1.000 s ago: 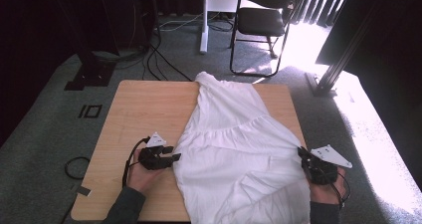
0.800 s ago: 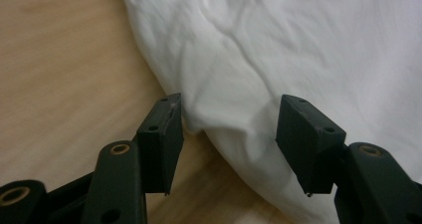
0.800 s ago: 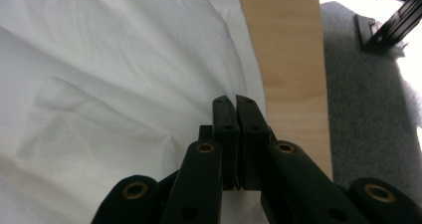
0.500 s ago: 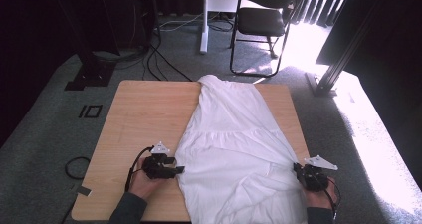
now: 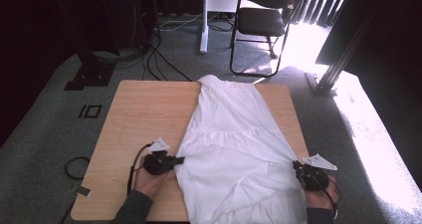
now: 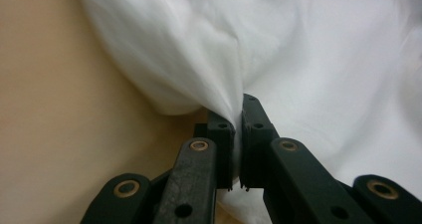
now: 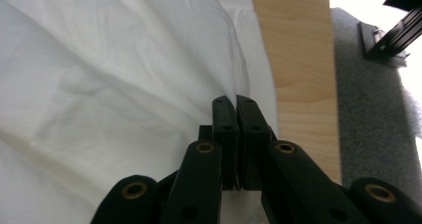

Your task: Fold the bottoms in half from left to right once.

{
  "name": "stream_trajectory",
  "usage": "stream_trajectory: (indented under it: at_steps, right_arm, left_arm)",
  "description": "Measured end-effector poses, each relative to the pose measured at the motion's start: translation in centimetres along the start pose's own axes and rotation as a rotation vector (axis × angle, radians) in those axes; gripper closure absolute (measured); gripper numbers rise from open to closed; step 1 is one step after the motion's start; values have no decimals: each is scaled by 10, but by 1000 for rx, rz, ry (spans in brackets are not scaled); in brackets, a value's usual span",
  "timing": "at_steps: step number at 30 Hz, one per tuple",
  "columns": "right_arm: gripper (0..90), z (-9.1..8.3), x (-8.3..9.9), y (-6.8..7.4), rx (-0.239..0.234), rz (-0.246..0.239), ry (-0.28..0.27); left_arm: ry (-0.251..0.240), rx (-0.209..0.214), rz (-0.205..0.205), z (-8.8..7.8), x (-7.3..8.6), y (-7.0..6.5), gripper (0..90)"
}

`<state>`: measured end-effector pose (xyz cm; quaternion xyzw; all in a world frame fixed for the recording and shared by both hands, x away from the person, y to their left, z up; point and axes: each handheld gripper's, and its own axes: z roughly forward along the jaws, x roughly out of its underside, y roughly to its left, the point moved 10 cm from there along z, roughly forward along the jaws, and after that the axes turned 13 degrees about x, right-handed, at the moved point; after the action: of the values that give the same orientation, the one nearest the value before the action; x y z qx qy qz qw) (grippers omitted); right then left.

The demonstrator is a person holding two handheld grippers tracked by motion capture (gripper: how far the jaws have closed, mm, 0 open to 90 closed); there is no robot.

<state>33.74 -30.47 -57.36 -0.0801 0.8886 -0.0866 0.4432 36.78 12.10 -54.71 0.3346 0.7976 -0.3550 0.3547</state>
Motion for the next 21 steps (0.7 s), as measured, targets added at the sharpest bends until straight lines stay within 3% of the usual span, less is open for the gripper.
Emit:
stream_trajectory:
  at_steps: [2,3,4,5,6,7,9,13,14,18,19,21]
  right_arm:
    - [889,-8,-5,1,-39,14,-17]
    - [891,-11,-9,5,-73,26,-32]
    - [891,-13,-11,8,-68,18,-43]
    - [891,-12,-11,9,-32,-12,-41]
    - [892,-9,-9,6,49,-63,-18]
    - [892,-5,-6,3,92,-72,-1]
    - [891,3,1,-6,131,-44,35]
    - [885,10,9,-9,130,-32,58]
    - [877,11,9,-8,132,-34,62]
    - [747,10,8,-6,126,-44,62]
    - [644,8,7,-5,116,-41,51]
    - [571,1,-1,0,88,-35,-6]
  left_arm:
    - [-77,-28,34,-31,-27,-4,875]
    - [-77,-26,52,-39,-36,-8,873]
    - [-85,-23,59,-42,-42,-11,866]
    - [-115,-2,65,-43,-50,-17,840]
    - [-127,35,67,-40,-52,-22,768]
    - [-120,50,78,-35,-51,-26,705]
    - [-54,6,93,-21,-39,-22,669]
    - [12,-33,63,-7,-15,-8,622]
    - [14,-34,37,-6,-8,-2,614]
    - [28,-70,-3,-14,9,13,552]
    - [26,-66,-10,-16,11,14,548]
    - [24,-81,-8,-21,12,16,548]
